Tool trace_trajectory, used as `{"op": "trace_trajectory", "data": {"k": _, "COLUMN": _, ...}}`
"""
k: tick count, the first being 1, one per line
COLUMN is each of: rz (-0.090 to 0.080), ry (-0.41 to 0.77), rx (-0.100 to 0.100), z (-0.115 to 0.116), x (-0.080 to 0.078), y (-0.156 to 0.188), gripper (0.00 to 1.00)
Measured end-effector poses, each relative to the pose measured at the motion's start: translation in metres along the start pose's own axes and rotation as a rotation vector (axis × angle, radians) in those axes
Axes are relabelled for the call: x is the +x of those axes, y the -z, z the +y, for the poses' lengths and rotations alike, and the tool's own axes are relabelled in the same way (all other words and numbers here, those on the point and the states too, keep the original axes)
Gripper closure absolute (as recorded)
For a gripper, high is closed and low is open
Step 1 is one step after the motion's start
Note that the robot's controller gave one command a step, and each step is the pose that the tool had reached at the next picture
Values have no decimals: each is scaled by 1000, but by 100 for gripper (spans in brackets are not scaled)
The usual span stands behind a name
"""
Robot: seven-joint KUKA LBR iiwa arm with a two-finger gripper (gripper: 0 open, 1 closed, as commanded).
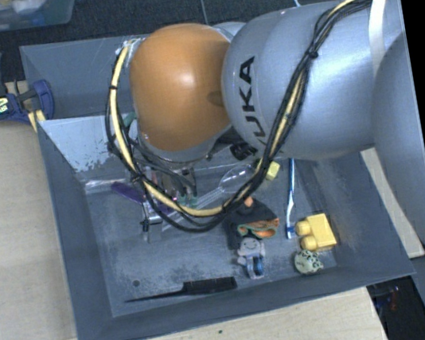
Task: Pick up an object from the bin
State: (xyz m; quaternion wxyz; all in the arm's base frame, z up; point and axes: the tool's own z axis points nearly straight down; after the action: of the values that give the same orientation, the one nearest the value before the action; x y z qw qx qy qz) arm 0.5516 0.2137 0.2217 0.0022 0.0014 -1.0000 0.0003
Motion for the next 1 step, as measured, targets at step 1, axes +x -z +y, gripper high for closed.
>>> {"op": "trace_trajectory", "data": {"k": 1, "rz": -7, "ry": -3, "rx": -2, "z": -1, "x": -2, "y": 4, "gripper": 0}}
